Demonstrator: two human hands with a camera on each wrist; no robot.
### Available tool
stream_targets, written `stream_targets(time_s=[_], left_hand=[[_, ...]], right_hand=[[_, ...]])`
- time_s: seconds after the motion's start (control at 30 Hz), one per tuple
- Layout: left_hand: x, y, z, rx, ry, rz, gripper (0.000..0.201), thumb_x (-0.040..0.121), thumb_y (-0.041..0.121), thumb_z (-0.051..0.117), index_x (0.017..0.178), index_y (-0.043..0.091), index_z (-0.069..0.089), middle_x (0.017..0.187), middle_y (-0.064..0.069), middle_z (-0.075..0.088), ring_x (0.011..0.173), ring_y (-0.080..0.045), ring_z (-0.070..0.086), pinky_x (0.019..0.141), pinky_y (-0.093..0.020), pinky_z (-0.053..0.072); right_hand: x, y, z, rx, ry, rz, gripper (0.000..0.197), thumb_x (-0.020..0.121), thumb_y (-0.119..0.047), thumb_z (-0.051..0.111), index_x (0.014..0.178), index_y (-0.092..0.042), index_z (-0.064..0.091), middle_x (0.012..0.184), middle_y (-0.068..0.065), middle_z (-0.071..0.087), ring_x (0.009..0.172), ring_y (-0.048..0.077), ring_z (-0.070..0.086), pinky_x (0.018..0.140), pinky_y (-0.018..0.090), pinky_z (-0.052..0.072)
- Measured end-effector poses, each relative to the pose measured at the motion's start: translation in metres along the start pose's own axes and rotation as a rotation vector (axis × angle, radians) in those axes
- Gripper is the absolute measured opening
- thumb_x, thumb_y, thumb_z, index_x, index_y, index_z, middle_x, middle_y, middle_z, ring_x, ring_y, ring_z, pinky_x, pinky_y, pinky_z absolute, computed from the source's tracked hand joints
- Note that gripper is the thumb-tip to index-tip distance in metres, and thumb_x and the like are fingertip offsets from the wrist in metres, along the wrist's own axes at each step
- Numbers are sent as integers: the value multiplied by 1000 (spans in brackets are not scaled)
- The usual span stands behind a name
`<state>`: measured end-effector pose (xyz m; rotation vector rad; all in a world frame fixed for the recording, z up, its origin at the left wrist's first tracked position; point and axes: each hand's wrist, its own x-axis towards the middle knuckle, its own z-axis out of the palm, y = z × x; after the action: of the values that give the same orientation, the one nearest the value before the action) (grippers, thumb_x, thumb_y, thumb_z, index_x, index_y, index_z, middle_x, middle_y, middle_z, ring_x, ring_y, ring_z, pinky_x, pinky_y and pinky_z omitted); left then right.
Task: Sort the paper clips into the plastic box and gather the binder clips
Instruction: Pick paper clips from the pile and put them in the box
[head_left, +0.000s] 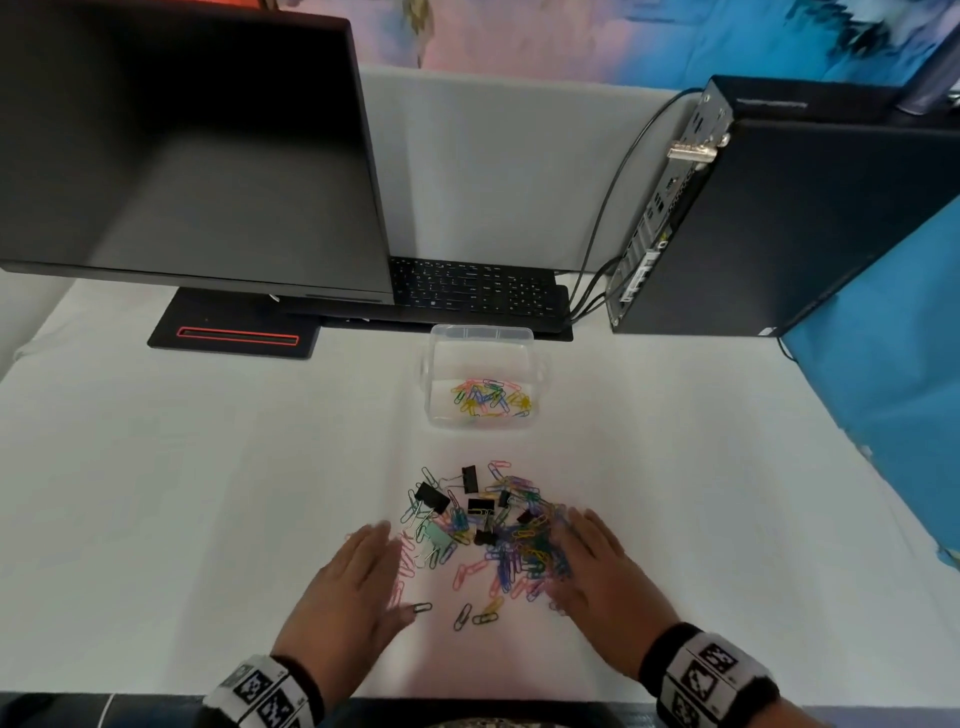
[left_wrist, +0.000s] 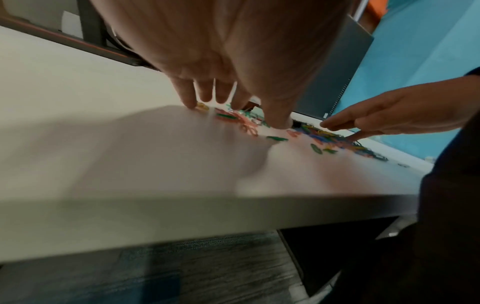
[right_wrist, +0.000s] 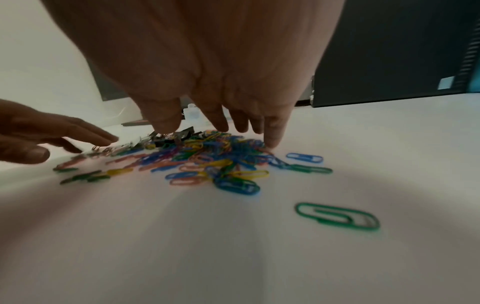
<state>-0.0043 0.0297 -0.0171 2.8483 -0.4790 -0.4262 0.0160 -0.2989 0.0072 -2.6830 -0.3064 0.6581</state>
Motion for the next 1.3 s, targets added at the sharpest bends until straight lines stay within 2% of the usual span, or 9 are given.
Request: stream_targets(time_s=[0.1, 0.17, 0.3, 0.5, 0.7, 0.77, 0.9, 1.03, 1.3], left_hand=[[-10, 1, -3, -121, 89, -232, 85, 71, 74, 50, 133, 16, 50, 135, -9, 49, 116, -31, 45, 96, -44, 46], [-14, 3, -1, -140, 87, -293, 87, 65, 76, 50, 130, 17, 51, 125, -9, 50, 108, -30, 43, 92, -44, 45], [-7, 19, 0, -160, 64, -240, 81, 66, 72, 55, 126, 17, 52, 121, -6, 49, 105, -26, 41, 91, -39, 45], [7, 48, -2, -176, -18, -55, 81, 73, 53, 70, 142, 31, 33, 133, -4, 44, 116, -25, 41, 97, -36, 45], [27, 72, -5, -9, -77, 119, 90, 53, 52, 82, 133, 33, 44, 118, -7, 58, 98, -27, 58, 72, -37, 59], [37, 80, -4, 39, -128, 144, 91, 56, 50, 80, 135, 36, 39, 120, -7, 55, 100, -29, 56, 70, -40, 59], [52, 95, -5, 78, -174, 172, 75, 76, 31, 67, 140, 34, 29, 122, -9, 47, 104, -34, 49, 70, -45, 57], [60, 99, -4, 86, -181, 148, 73, 73, 19, 67, 137, 30, 34, 114, -7, 47, 97, -31, 48, 66, -43, 58], [60, 79, -11, 34, -195, 137, 45, 79, 6, 55, 118, 25, 43, 121, -5, 39, 109, -28, 41, 74, -39, 55]], right_hand=[[-19, 12, -7, 19, 85, 142, 74, 92, -55, 45, 151, -18, 19, 157, 5, 18, 142, 24, 13, 112, 38, 31], [-32, 18, -5, 28, 60, 259, 84, 86, -59, 53, 150, -20, 16, 153, 5, 22, 135, 26, 20, 108, 38, 36], [-30, 6, 6, 32, 57, 257, 94, 73, -64, 59, 148, -25, 18, 144, 0, 28, 123, 23, 25, 97, 38, 44], [3, -26, 15, 45, 135, 176, 79, 72, -53, 68, 137, -24, 35, 126, 0, 38, 107, 22, 31, 89, 35, 46], [23, -43, 17, 29, 168, 142, 43, 84, -36, 67, 118, -21, 45, 120, 5, 40, 102, 23, 36, 81, 35, 48], [28, -45, 16, 35, 169, 132, 34, 87, -28, 63, 116, -20, 46, 120, 6, 40, 101, 25, 39, 78, 37, 49], [35, -41, 12, 97, 145, 121, 22, 87, -18, 58, 107, -21, 50, 115, 6, 41, 95, 27, 48, 74, 39, 49], [37, -32, 8, 177, 143, 90, 8, 90, -17, 54, 96, -22, 53, 105, 4, 44, 87, 27, 55, 68, 33, 43], [36, -17, -10, 257, 13, 108, 15, 83, -8, 51, 76, -21, 52, 89, -1, 47, 66, 21, 52, 61, 34, 45]])
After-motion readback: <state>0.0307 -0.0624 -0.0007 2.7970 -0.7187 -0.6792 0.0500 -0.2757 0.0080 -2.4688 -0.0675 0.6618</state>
